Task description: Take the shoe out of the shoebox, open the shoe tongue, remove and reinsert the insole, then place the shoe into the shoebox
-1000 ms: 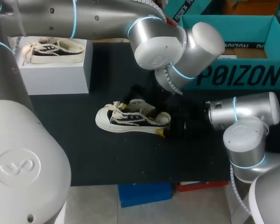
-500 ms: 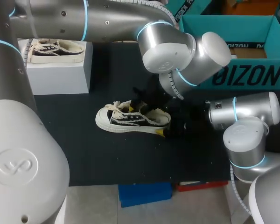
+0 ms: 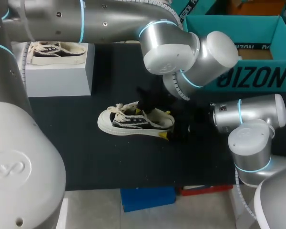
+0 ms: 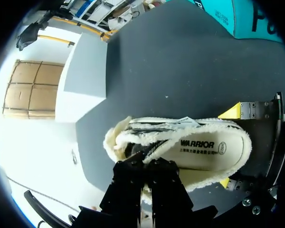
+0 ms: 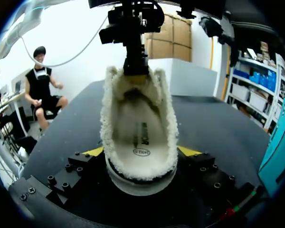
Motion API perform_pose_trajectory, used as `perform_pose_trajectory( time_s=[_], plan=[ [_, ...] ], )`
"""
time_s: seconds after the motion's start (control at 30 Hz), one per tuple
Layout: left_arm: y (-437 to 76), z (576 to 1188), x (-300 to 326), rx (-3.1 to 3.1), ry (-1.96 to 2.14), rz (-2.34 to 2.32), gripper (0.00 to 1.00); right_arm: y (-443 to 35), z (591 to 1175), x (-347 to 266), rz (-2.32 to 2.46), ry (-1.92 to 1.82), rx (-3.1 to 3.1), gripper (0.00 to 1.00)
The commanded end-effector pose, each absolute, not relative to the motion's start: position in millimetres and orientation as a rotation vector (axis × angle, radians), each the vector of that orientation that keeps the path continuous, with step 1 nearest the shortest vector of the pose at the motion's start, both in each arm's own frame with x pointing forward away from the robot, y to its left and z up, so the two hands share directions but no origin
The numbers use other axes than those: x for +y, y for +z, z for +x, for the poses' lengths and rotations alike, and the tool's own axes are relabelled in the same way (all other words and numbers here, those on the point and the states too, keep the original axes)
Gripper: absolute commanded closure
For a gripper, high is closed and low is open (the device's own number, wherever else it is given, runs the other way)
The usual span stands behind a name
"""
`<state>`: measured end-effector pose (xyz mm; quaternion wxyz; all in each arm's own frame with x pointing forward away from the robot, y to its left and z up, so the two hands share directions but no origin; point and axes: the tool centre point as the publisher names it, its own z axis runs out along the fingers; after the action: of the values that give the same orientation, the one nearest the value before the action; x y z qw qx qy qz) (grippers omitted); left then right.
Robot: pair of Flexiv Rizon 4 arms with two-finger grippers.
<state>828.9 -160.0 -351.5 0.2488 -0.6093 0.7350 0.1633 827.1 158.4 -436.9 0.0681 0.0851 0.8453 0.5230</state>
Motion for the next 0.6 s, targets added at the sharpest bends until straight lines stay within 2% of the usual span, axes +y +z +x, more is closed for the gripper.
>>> perform_pose_trajectory(
  time_s=[0.03, 0.2, 0.6],
  plan=[
    [-324.6, 824.2, -144.3, 2.009, 0.36, -1.703, 1.0, -438.3, 828.3, 161.4, 0.261, 1.57, 2.549, 1.0],
    [-314.0, 826.0, -130.1, 1.945, 0.325, -1.756, 1.0, -438.3, 828.3, 161.4, 0.261, 1.57, 2.549, 1.0],
    [-324.6, 818.7, -83.6, 1.862, 0.373, -1.862, 1.0, -438.3, 828.3, 161.4, 0.261, 1.57, 2.549, 1.0]
  ],
)
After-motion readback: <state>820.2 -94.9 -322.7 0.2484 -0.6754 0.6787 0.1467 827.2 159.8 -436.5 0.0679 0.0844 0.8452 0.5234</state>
